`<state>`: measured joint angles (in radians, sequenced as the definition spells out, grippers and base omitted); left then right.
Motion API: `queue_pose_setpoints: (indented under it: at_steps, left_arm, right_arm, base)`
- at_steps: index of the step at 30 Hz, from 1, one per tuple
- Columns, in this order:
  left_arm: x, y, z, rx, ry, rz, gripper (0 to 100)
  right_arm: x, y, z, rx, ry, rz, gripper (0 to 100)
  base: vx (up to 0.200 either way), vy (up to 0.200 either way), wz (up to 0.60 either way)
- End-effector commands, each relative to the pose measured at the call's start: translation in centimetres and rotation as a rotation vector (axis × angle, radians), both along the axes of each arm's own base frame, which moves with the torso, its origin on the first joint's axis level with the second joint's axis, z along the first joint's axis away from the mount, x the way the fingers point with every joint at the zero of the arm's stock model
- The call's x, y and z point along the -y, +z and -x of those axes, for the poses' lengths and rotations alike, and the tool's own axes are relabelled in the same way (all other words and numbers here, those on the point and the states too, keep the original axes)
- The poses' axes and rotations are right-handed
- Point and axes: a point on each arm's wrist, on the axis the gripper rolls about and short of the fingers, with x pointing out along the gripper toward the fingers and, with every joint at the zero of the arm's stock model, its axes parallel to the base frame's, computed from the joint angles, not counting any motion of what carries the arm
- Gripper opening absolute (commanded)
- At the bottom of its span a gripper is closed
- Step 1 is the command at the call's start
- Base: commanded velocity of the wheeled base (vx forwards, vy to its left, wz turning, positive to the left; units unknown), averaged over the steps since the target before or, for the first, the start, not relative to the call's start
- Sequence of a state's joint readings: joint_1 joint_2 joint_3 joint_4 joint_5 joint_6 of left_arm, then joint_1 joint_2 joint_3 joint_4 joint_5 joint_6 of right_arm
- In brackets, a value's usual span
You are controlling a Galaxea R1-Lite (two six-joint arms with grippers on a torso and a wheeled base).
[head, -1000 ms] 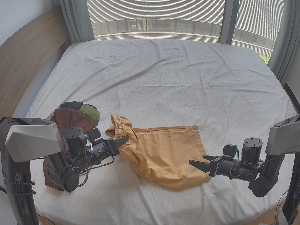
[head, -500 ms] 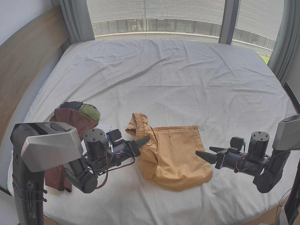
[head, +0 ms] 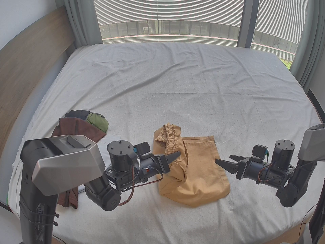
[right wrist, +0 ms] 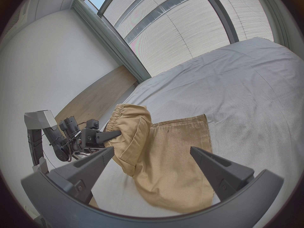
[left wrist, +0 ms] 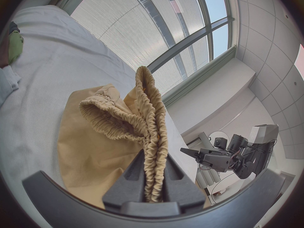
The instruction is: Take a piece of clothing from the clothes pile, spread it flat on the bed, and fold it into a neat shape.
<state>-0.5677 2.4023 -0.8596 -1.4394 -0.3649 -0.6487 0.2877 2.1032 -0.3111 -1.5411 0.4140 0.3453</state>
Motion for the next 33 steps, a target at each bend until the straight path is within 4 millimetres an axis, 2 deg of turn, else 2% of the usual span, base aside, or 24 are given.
queue_pose_setpoints:
  at_steps: [1,10,16,24,33]
  left_arm:
    - [0.7,-0.4,-0.3,-0.007,-0.011,-0.005,0]
    - [2.2,-1.2,-0.4,-0.015,-0.038,-0.010,0]
    - [3.3,-0.6,-0.9,-0.021,-0.052,0.007,0]
    - [5.5,-0.1,-0.6,-0.029,-0.092,0.011,0]
    - [6.8,-0.5,-0.8,-0.037,-0.111,0.004,0]
  right_arm:
    - [0.1,0.1,0.0,0.004,-0.002,-0.001,100]
    - [0.3,0.3,-0.2,0.013,-0.011,-0.004,100]
    - [0.3,0.4,-0.2,0.018,-0.013,-0.006,100]
    - [0.3,0.5,-0.2,0.018,-0.013,-0.006,100]
    - [0.3,0.5,-0.2,0.019,-0.013,-0.007,100]
  base:
    - [0.000,0.000,0.00]
    - [0.000,0.000,0.00]
    - [0.000,0.000,0.00]
    - [0.000,0.000,0.00]
    - [0.000,0.000,0.00]
